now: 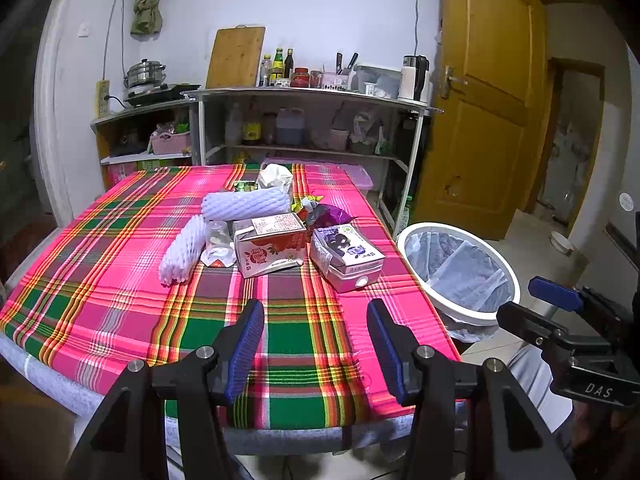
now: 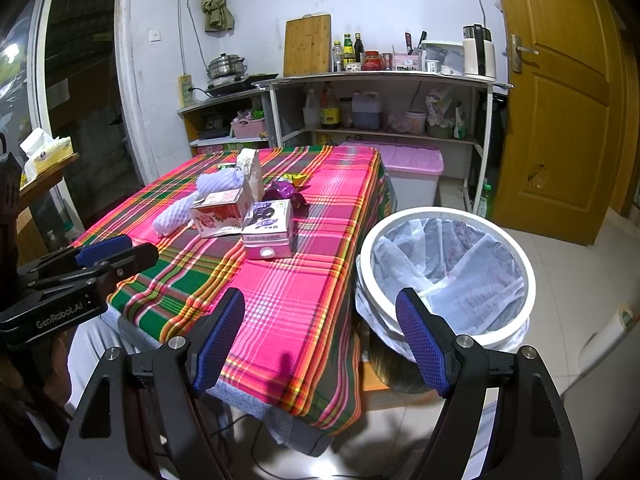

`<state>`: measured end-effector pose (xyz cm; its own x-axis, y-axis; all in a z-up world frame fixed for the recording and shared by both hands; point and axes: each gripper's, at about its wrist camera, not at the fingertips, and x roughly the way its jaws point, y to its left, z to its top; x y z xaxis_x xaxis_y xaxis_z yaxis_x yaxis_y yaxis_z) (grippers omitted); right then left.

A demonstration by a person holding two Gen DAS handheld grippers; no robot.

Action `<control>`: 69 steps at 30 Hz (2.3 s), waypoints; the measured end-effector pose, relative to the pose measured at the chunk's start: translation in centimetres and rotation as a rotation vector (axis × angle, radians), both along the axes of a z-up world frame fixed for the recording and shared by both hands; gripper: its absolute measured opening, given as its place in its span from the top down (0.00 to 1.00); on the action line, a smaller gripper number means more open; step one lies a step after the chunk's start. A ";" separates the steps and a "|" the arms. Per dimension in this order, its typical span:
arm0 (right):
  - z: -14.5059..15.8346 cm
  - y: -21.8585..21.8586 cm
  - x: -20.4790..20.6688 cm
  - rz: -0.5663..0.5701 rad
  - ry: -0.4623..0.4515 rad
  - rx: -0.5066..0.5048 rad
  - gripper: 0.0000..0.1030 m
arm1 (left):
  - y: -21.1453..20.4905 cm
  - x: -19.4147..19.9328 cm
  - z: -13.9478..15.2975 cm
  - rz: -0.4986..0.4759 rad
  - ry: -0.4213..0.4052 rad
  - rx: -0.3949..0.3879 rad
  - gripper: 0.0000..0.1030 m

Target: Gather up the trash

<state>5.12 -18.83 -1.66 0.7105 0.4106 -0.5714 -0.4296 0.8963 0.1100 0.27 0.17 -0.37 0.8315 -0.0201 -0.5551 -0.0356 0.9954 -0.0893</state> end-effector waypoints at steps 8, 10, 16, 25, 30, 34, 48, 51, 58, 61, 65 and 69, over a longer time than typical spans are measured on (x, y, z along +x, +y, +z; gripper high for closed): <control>0.0 0.0 0.0 0.000 -0.001 -0.001 0.24 | -0.1 0.0 0.1 0.001 0.000 -0.003 0.48; 0.0 0.0 0.0 0.001 0.000 0.000 0.24 | -0.1 0.0 0.1 0.002 -0.001 -0.001 0.48; 0.0 0.0 0.0 -0.001 -0.001 -0.001 0.24 | -0.1 0.0 0.1 0.002 0.000 -0.001 0.48; 0.0 -0.1 0.0 0.000 -0.001 -0.002 0.24 | -0.1 0.0 0.1 0.002 -0.001 -0.003 0.48; -0.1 0.0 0.1 0.000 -0.001 -0.002 0.24 | 0.0 0.0 0.1 0.002 -0.001 -0.002 0.48; -0.1 0.0 0.1 0.001 0.000 -0.003 0.24 | 0.0 0.0 0.1 0.001 -0.001 -0.002 0.48; -0.2 0.7 0.1 0.031 0.004 -0.010 0.24 | 0.4 0.3 -0.1 0.011 0.015 -0.004 0.48; -0.3 0.9 0.5 0.039 0.007 -0.009 0.24 | 0.7 0.6 -0.4 0.012 0.022 -0.015 0.48; -0.7 1.9 1.7 0.056 0.024 -0.015 0.24 | 1.9 1.3 -1.0 0.025 0.034 -0.040 0.48; -0.8 2.7 2.3 0.076 0.029 -0.023 0.24 | 2.5 1.9 -1.3 0.035 0.047 -0.049 0.48; -1.1 4.2 3.5 0.104 0.033 -0.036 0.24 | 3.7 2.8 -1.8 0.059 0.060 -0.058 0.48; -1.6 5.9 5.3 0.129 0.053 -0.031 0.24 | 4.8 3.6 -2.0 0.080 0.066 -0.055 0.48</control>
